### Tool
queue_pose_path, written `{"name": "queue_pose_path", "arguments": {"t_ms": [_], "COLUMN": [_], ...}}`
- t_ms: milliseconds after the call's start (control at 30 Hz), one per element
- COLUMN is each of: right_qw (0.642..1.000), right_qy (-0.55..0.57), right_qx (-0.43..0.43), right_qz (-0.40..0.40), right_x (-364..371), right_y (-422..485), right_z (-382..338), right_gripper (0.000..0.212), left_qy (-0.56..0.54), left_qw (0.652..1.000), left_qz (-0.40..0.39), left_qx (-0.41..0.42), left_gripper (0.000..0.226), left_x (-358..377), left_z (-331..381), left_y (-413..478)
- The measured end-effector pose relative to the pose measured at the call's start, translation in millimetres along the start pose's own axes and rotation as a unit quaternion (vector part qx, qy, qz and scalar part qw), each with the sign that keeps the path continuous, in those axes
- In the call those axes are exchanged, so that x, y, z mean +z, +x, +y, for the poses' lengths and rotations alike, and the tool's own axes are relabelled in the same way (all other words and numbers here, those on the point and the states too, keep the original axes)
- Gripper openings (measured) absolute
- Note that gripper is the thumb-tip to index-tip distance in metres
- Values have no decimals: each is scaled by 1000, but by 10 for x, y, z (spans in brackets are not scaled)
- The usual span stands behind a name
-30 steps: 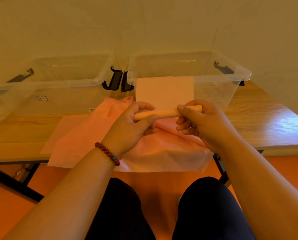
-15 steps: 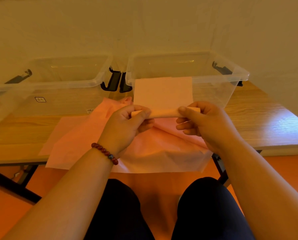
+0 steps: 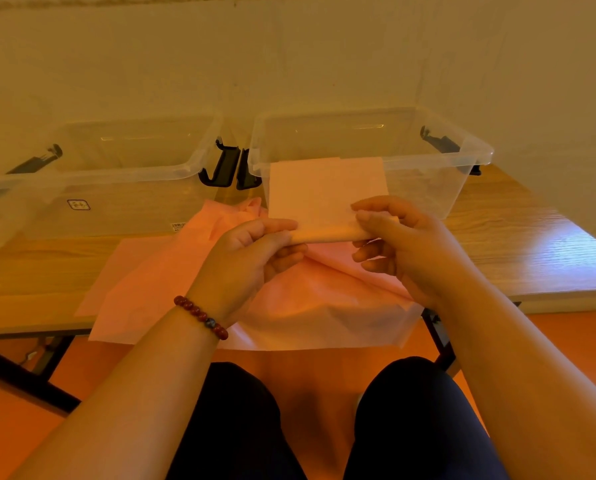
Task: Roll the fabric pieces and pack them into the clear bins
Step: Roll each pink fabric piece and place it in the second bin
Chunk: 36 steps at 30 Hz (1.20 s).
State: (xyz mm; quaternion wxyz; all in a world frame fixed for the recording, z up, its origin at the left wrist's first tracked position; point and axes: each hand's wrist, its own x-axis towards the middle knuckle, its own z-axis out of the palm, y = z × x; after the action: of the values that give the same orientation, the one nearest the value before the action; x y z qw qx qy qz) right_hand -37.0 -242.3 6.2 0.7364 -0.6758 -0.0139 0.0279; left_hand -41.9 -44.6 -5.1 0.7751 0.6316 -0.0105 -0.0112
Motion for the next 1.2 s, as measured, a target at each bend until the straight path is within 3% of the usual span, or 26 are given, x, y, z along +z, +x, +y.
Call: {"name": "queue_pose_path", "arguments": {"t_ms": [200,333,533,700,800,1100,1200], "right_qw": [999,999,1000,999,999,1000,999], "right_qy": [-40,-40,-14,-32,-35,-18,-38], "right_qx": [-14,-11,-2,-27,-23,-16,-32], "right_qz": [0,33,-4,2,3,-2,-2], "right_x": [-23,-3,-14,-34,-27,-30,-29], "right_y": [7,34,7,2,12,23,21], "right_z": [30,45,32,68,81,67,82], "right_gripper": [3,14,19,8,12,20,7], "left_qy": [39,45,76,64,32,51,43], "left_qw": [999,998,996,997,998,998,999], "left_qz": [1,-13,3,-26,-42,2,-5], "left_qx": [16,34,40,29,20,31,27], "left_gripper": [20,17,14,15,17,8,6], "left_x": [-17,-14,-29,-27,-16,-4,-3], "left_z": [-20,-1,12,14,16,4,16], "left_y": [10,-18,-4,0,9,23,20]}}
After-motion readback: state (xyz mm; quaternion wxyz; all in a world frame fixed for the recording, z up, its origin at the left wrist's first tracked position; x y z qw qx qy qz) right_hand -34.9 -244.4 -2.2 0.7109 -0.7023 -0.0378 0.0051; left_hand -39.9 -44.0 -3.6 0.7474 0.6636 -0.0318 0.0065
